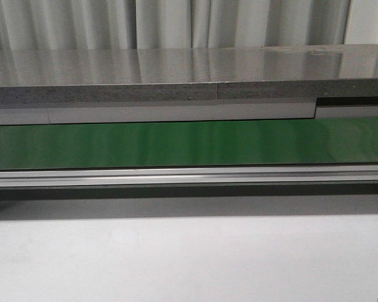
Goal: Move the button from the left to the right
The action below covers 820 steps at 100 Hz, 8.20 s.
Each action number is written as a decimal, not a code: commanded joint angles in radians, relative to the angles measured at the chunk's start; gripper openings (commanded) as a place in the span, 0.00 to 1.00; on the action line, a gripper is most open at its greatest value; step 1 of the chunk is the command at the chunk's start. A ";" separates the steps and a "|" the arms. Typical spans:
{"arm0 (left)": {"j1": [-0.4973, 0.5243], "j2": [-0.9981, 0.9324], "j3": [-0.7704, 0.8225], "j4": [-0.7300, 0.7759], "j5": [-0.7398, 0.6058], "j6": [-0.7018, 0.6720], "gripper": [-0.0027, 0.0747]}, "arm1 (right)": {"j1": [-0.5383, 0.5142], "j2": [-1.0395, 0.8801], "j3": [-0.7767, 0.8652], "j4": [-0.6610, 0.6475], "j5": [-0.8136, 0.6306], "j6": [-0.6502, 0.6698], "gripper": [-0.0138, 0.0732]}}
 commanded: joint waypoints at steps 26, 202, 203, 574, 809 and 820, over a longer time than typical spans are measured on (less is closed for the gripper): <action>-0.007 0.289 -0.361 -0.012 0.432 -0.007 0.01 | -0.002 -0.021 -0.014 -0.012 -0.080 -0.004 0.08; 0.245 1.008 -0.773 0.234 0.457 -0.071 0.86 | -0.002 -0.021 -0.014 -0.012 -0.080 -0.004 0.08; 0.249 1.015 -0.775 0.234 0.457 -0.067 0.86 | -0.002 -0.021 -0.014 -0.012 -0.080 -0.004 0.08; 0.150 1.524 -1.015 0.051 0.414 0.065 0.08 | -0.002 -0.021 -0.014 -0.012 -0.080 -0.004 0.08; -0.016 0.096 -0.014 -0.043 -0.298 0.108 0.67 | -0.002 -0.021 -0.014 -0.012 -0.080 -0.004 0.08; -0.016 0.096 -0.010 -0.043 -0.291 0.108 0.67 | -0.002 -0.021 -0.014 -0.012 -0.080 -0.004 0.08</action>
